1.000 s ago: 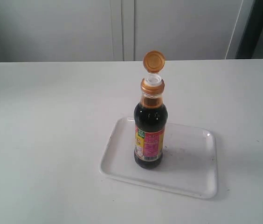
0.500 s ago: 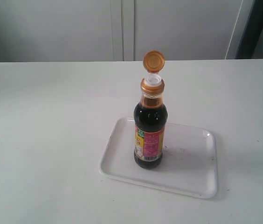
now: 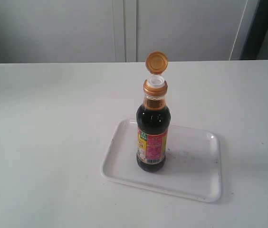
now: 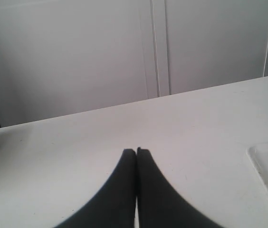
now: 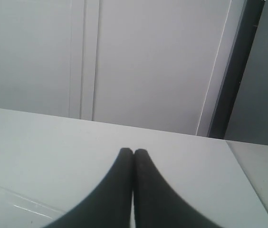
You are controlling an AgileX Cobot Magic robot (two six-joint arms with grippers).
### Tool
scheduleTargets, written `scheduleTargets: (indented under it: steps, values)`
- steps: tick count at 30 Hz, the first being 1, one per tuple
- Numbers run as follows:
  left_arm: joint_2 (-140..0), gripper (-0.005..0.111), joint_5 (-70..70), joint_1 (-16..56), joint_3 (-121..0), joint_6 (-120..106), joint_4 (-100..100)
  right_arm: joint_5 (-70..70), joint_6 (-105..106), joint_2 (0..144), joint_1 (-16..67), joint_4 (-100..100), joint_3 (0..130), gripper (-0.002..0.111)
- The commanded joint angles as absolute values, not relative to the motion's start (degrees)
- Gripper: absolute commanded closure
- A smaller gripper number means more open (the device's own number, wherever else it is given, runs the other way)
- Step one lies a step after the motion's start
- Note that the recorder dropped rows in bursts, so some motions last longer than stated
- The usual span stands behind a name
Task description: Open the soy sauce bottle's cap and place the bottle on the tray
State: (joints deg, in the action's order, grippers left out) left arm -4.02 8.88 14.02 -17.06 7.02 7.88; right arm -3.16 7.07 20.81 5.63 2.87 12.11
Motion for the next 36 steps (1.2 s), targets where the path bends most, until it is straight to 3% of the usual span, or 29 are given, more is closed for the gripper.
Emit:
scheduleTargets:
  steps: [1, 16, 36]
  values:
    - [-3.6, 0.107, 8.8, 13.8, -16.7, 7.6, 7.7, -3.0, 6.8, 20.5, 5.2, 3.0, 11.9, 0.108]
    - [-3.5, 0.107, 10.1, 13.8, -16.3, -2.5, -3.0, -3.0, 6.8, 20.5, 5.2, 3.0, 11.9, 0.108]
    - [0.0, 0.107, 4.5, 10.3, -3.8, -3.3, -5.6, -3.0, 6.8, 20.5, 5.2, 3.0, 11.9, 0.108]
